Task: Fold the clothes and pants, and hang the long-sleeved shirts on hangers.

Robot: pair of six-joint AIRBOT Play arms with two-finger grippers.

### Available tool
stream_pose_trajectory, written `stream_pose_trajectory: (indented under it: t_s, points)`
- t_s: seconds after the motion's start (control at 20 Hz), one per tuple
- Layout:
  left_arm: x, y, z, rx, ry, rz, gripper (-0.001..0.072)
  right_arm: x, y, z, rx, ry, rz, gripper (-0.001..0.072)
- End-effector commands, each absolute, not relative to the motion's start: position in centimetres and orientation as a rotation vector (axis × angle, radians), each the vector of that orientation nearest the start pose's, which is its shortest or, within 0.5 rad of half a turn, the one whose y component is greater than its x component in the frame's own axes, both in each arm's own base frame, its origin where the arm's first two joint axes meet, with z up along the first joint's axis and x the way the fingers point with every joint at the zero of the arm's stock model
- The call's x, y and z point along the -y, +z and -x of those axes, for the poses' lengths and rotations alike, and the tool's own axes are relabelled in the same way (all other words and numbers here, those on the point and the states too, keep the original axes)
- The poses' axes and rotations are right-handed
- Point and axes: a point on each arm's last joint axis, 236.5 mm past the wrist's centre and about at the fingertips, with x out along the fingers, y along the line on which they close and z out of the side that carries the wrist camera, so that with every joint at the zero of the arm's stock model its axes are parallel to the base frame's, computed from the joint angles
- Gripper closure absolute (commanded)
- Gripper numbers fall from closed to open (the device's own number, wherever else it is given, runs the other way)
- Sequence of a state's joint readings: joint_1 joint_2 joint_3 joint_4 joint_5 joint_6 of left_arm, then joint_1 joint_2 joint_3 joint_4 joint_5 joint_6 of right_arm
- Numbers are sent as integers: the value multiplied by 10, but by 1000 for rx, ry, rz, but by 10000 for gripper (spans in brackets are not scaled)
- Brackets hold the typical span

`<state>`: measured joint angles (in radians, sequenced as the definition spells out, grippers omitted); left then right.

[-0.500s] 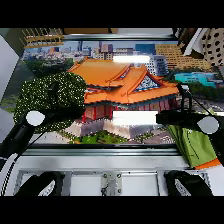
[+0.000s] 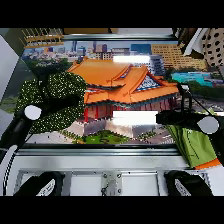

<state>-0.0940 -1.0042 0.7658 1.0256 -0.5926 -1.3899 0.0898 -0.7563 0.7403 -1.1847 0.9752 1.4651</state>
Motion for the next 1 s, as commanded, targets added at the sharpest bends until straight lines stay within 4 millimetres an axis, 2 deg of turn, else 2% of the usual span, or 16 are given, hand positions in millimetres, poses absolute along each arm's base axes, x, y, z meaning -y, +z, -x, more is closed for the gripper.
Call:
stream_pose_trajectory:
  t_s: [0.0,0.15,0.3,0.4,0.5,0.6,0.65,0.7,0.8,0.85,0.9,0.95]
  points:
    - [78,2,-411,-915,-219,134,34,-101,58,-300,-978,320,-217,698]
    - [77,-48,-429,-1063,-210,116,35,-101,58,-300,-978,320,-217,698]
    - [81,-90,-436,-1187,-218,117,35,-101,58,-300,-978,320,-217,698]
    - [86,-106,-435,-1255,-234,116,35,-101,58,-300,-978,319,-217,698]
    - [93,-114,-434,-1304,-246,120,41,-101,58,-300,-978,320,-217,698]
    - [101,-114,-435,-1335,-259,124,460,-101,58,-300,-978,319,-216,698]
    - [106,-110,-438,-1334,-271,117,639,-101,58,-300,-978,320,-217,698]
    - [112,-104,-439,-1331,-287,110,704,-101,58,-300,-978,319,-217,698]
    - [132,-85,-442,-1326,-335,85,704,-101,58,-300,-978,319,-217,698]
    - [155,-68,-439,-1309,-387,54,705,-102,58,-300,-979,322,-222,698]
    - [189,-47,-429,-1285,-443,33,704,-111,59,-295,-997,348,-261,699]
    - [230,-26,-406,-1268,-513,4,704,-115,60,-291,-1007,362,-278,699]
